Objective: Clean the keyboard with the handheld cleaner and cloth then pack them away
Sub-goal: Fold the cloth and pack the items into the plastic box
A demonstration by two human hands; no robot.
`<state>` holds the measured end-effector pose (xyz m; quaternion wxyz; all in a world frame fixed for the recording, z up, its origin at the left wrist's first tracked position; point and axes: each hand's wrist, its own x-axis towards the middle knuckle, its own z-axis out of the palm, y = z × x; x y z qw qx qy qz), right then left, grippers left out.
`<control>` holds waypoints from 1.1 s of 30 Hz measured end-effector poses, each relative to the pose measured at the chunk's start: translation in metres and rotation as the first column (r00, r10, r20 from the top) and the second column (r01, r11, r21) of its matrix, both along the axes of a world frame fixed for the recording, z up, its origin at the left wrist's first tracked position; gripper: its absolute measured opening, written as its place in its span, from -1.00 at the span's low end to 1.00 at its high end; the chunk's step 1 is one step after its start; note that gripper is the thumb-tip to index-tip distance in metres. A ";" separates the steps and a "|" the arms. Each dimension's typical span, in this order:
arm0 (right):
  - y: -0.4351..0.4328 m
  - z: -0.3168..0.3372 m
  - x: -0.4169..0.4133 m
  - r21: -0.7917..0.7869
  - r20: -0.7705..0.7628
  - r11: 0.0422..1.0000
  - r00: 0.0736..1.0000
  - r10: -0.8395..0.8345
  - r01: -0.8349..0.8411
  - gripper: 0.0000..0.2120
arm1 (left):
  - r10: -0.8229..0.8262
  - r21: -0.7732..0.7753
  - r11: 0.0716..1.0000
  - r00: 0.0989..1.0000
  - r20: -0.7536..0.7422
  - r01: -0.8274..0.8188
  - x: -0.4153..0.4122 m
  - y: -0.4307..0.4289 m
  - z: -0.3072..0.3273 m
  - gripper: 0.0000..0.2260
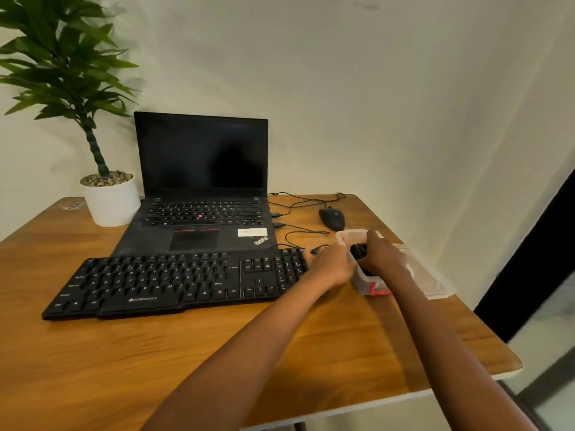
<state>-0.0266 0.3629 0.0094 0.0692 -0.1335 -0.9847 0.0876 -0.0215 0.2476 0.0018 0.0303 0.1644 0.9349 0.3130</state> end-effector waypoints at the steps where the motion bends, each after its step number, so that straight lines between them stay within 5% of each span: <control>1: -0.001 -0.001 -0.002 0.033 0.018 0.999 1.000 0.015 -0.016 -0.56 | 0.003 -0.009 1.000 1.000 -0.013 -0.003 0.001 0.000 0.000 -0.75; 5: 0.005 0.015 -0.004 -0.064 0.139 0.997 0.989 0.048 -0.039 -0.63 | 0.015 -0.044 0.999 0.999 -0.039 -0.017 0.005 0.000 0.002 -0.72; 10: 0.062 0.033 0.014 -0.303 -0.183 0.938 0.955 -0.234 0.172 -0.88 | 0.022 -0.023 0.999 0.998 -0.053 -0.023 0.010 0.002 0.007 -0.79; 16: 0.116 -0.019 0.031 -0.259 0.057 0.868 0.904 -0.425 0.424 -0.69 | -0.029 -0.102 0.995 0.999 -0.034 0.025 0.019 0.009 0.011 -0.61; 23: 0.117 -0.020 0.029 -0.388 -0.148 0.817 0.845 -0.513 0.428 -0.89 | -0.038 -0.143 0.989 0.999 -0.026 0.034 0.027 0.010 0.012 -0.59; 28: 0.092 0.013 0.026 -0.427 -0.448 0.882 0.801 -0.396 0.197 -0.90 | -0.038 -0.128 0.991 0.999 -0.002 0.038 0.025 0.011 0.009 -0.56; 33: 0.043 0.012 0.025 -0.138 -0.659 0.989 0.750 -0.057 -0.046 -0.89 | -0.026 -0.013 1.000 0.999 0.024 0.026 0.026 0.009 0.006 -0.55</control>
